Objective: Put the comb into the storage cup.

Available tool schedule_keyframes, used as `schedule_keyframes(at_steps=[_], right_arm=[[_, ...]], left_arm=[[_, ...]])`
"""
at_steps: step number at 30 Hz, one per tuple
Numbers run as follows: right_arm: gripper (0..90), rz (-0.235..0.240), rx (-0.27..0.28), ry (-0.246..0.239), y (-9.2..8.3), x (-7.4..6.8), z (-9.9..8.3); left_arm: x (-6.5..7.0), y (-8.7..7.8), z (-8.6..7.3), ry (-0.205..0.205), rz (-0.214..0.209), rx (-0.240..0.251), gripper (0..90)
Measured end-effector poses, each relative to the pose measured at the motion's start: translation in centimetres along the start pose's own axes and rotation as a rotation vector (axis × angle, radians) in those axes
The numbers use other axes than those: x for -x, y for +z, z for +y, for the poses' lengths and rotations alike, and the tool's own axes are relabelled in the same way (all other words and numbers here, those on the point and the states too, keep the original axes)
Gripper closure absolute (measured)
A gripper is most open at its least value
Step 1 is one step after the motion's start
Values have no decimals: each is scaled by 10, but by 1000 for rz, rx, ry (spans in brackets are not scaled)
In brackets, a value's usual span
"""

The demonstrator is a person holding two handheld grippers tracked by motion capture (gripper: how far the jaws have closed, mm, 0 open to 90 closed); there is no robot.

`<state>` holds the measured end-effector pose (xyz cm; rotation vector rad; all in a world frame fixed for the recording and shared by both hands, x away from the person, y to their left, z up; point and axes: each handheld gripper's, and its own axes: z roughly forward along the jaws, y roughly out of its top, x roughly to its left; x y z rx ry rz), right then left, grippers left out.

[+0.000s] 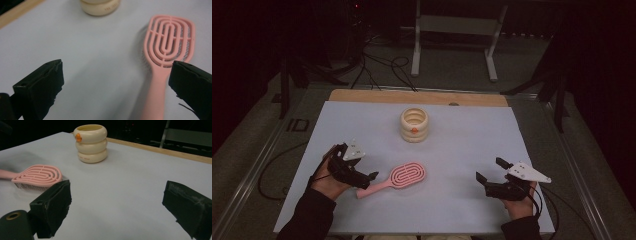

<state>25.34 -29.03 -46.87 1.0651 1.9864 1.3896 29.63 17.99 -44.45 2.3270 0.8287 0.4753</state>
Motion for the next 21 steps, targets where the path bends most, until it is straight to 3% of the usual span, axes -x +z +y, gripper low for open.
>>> schedule_keyframes(at_steps=[5,9,13,21], right_arm=[[82,-5,-8,1,0,0,0],[82,-8,-10,2,0,0,0],[82,-7,-12,6,0,0,0],[82,-13,-15,4,0,1,0]], left_arm=[[11,16,6,60,-22,-84,6],[16,24,9,72,-37,-105,7],[22,36,11,107,-62,-170,6],[30,50,13,139,-115,-237,34]])
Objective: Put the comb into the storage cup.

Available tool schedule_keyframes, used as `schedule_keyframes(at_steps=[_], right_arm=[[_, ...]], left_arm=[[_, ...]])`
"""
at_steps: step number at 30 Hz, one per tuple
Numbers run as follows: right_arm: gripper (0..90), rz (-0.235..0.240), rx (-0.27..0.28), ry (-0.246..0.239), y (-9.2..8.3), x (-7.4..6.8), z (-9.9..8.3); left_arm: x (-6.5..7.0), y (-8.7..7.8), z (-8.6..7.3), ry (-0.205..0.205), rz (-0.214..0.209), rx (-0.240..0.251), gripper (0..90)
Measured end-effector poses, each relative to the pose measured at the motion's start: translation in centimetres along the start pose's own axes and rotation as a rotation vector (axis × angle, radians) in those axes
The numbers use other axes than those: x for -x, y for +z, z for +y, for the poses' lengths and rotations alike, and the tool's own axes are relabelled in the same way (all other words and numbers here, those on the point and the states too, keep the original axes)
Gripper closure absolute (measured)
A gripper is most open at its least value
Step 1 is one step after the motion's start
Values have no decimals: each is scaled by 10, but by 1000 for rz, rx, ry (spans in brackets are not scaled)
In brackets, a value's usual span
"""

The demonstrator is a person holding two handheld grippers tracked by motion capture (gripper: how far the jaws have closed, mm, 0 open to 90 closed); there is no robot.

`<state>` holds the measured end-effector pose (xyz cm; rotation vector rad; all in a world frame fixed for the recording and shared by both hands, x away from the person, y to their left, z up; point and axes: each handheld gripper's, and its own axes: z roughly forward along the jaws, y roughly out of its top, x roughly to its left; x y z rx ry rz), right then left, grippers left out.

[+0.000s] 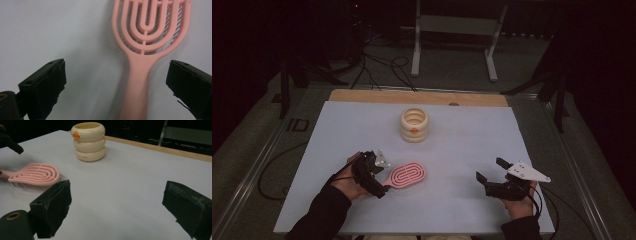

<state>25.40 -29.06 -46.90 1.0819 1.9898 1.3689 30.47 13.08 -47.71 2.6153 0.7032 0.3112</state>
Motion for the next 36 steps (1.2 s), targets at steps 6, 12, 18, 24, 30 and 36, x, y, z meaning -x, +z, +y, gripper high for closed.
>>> schedule_keyframes(at_steps=[6,12,18,24,30,36], right_arm=[[82,1,-1,-1,0,0,0],[82,-1,-6,-2,1,0,-1],[82,-5,-15,4,1,1,-1],[82,-3,-16,7,1,1,-1],[82,-5,-19,6,2,1,-2],[82,-4,-23,9,2,2,-2]], left_arm=[[5,7,2,5,-20,-39,33],[14,17,6,15,-29,-99,125],[15,23,8,15,-46,-142,194],[14,19,9,13,-68,-139,400],[9,19,11,17,-122,-152,577],[4,19,13,-9,-127,-169,661]])
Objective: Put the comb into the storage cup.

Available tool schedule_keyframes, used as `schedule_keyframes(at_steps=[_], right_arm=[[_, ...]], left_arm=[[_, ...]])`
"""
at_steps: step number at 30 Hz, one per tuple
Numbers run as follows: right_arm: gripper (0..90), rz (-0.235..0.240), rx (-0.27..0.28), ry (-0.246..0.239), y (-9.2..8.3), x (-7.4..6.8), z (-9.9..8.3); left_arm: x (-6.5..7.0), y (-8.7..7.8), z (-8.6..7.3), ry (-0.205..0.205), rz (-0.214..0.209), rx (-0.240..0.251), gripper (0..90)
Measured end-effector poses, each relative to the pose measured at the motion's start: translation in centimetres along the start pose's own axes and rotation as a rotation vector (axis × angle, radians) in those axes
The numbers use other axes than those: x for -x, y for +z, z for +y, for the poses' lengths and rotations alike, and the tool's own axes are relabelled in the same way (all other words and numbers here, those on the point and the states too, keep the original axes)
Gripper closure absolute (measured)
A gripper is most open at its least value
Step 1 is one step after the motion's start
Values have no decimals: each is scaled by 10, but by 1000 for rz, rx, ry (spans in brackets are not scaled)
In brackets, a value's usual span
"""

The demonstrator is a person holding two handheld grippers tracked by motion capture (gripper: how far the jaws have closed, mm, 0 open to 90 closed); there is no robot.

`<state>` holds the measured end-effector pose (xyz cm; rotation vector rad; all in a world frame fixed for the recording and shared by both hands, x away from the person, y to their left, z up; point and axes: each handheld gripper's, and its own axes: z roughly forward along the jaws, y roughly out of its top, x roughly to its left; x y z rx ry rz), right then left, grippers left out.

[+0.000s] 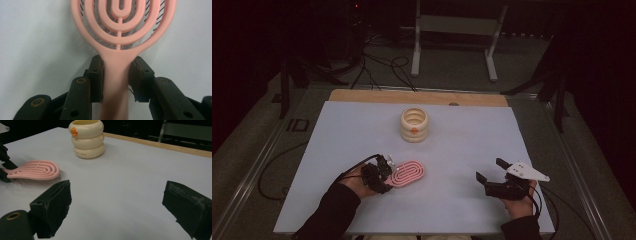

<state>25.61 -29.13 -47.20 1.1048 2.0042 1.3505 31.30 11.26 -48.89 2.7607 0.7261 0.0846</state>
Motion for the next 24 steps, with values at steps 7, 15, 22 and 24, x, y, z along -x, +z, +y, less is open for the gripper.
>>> schedule_keyframes(at_steps=[7,15,22,24], right_arm=[[82,4,-4,-1,1,-1,0],[82,5,-4,-3,1,-1,0],[82,7,-5,-3,1,-1,0],[82,10,-5,-1,2,-1,0]], left_arm=[[0,0,3,-9,9,-21,678],[-1,0,2,-25,10,-13,698],[-2,-2,3,-39,36,13,701],[-1,-3,3,-51,47,31,701]])
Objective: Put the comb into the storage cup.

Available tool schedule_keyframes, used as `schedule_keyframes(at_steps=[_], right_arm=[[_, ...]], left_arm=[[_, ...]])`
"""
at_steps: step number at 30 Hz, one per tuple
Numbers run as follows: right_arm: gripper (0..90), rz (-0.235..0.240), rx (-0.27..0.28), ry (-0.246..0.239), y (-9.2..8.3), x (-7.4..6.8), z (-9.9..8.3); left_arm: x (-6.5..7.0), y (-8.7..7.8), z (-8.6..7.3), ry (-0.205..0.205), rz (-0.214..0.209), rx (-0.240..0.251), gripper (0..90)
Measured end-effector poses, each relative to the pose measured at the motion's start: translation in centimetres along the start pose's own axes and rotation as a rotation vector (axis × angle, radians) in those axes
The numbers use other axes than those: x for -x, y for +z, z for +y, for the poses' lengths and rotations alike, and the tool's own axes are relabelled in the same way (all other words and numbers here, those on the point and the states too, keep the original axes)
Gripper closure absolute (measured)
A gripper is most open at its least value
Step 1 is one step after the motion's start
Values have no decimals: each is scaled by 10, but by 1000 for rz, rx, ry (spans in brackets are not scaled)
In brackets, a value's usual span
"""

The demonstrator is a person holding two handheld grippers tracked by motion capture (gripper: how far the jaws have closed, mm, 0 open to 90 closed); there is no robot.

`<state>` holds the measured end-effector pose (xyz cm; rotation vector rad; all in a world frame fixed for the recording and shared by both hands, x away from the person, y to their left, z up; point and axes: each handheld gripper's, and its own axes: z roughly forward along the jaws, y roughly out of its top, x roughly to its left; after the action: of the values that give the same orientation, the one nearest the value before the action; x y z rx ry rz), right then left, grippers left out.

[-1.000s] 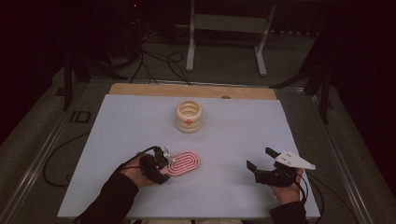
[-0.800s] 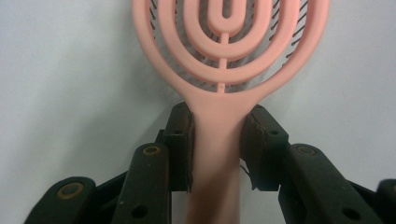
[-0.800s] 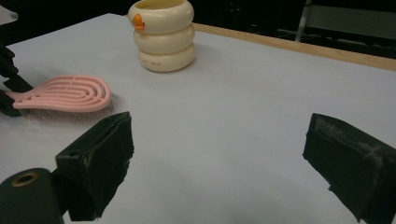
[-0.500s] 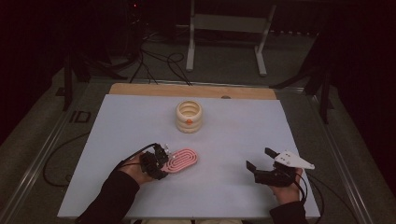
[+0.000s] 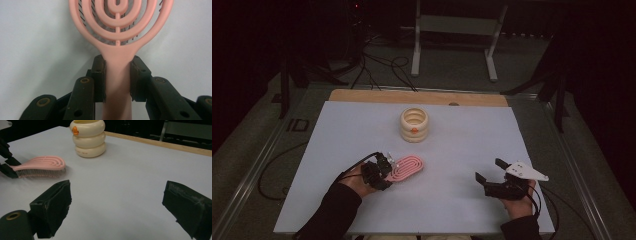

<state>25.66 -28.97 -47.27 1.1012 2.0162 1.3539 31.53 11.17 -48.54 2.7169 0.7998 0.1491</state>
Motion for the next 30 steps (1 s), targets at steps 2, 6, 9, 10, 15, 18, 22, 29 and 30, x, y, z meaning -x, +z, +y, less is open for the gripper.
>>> schedule_keyframes(at_steps=[2,6,9,10,15,18,22,29,30], right_arm=[[82,3,-3,4,0,0,0],[82,5,-11,7,1,0,0],[82,3,-15,3,2,0,0],[82,5,-17,5,2,0,0],[82,-3,-12,11,1,1,1],[82,-3,-14,15,1,1,1],[82,-1,-18,17,2,0,2],[82,27,-7,57,3,0,4],[82,27,-7,57,3,0,4]], left_arm=[[-1,-3,0,-8,21,19,702],[-2,-9,2,-27,48,57,702],[-2,-12,4,-31,61,76,702],[-3,-13,4,-36,62,84,702],[-3,-18,7,-43,87,126,702],[-1,-22,11,-44,102,150,702],[-1,-25,13,-47,115,163,702],[1,-30,20,-59,144,228,702],[1,-30,20,-59,144,228,703]])
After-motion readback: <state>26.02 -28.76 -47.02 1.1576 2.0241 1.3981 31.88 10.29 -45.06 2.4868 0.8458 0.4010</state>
